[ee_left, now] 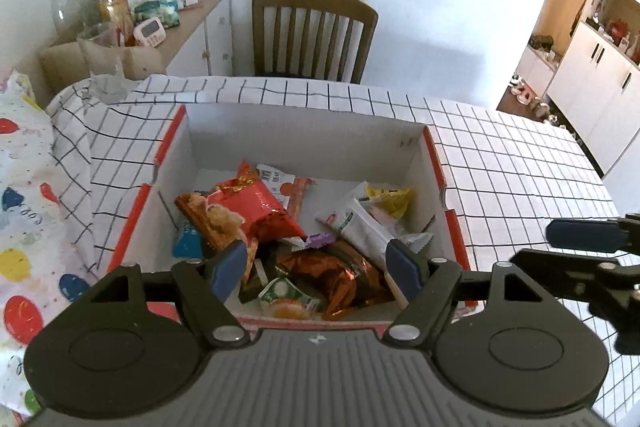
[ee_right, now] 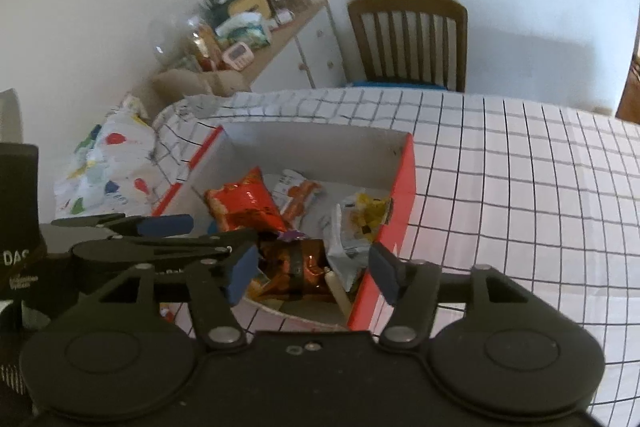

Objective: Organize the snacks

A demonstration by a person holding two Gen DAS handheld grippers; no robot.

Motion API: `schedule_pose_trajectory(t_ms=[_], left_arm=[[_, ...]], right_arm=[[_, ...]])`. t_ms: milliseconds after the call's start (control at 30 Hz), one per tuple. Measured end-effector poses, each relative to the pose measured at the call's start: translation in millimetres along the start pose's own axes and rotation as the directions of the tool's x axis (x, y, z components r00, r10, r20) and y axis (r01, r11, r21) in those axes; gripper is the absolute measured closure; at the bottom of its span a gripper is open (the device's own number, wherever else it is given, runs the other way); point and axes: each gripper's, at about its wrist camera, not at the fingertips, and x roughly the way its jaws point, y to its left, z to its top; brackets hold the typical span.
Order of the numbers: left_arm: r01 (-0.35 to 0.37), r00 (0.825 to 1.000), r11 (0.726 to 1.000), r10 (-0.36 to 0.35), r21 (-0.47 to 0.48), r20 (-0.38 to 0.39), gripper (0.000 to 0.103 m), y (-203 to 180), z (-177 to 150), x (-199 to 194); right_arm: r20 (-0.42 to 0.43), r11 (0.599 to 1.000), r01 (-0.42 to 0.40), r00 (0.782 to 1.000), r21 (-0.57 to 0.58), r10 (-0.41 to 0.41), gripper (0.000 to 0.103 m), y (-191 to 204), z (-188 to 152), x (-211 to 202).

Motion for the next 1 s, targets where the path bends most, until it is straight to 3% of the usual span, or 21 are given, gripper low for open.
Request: schedule_pose_trajectory(t_ms=[133,200,333,467,633,1000], left_arm=[[-0.001,1.000,1.000,0.001,-0.006,0.020,0.025,2.2,-5.5,-16.3],[-0.010,0.999,1.000,0.010,-0.001,0.048,0.017,2.0,-8.4,-25.4],[-0.009,0.996,1.000,0.009,0.003,0.089,0.016,0.8,-13.0,-42.4],[-0.001,0.992,1.000,0.001,0.002,0.122,0.004,-0.3,-17.4,-58.5],[0.001,0.991,1.000,-0.001,0.002,0.134,0.003,-4.8,-23.8,-72.9],[0.008,0.993,1.000,-0.007,-0.009,0.116,0.003,-8.4,-45.7,-92.6]], right_arm=[[0.038,0.999,-0.008,0.999,-0.032,0.009,0.033,3.3,-7.5,-19.7],[0.064,0.998,-0.006,0.998,-0.055,0.009,0.029,5.7,-11.0,-29.2],[0.112,0.995,0.007,0.994,-0.095,0.004,0.024,11.1,-18.7,-45.1],[0.163,0.992,0.021,0.987,-0.124,-0.001,0.017,16.6,-27.2,-58.6],[0.217,0.984,0.034,0.976,-0.173,0.004,0.001,22.8,-35.2,-71.5],[0.275,0.980,0.036,0.961,-0.196,0.020,0.000,30.9,-50.6,-91.9]])
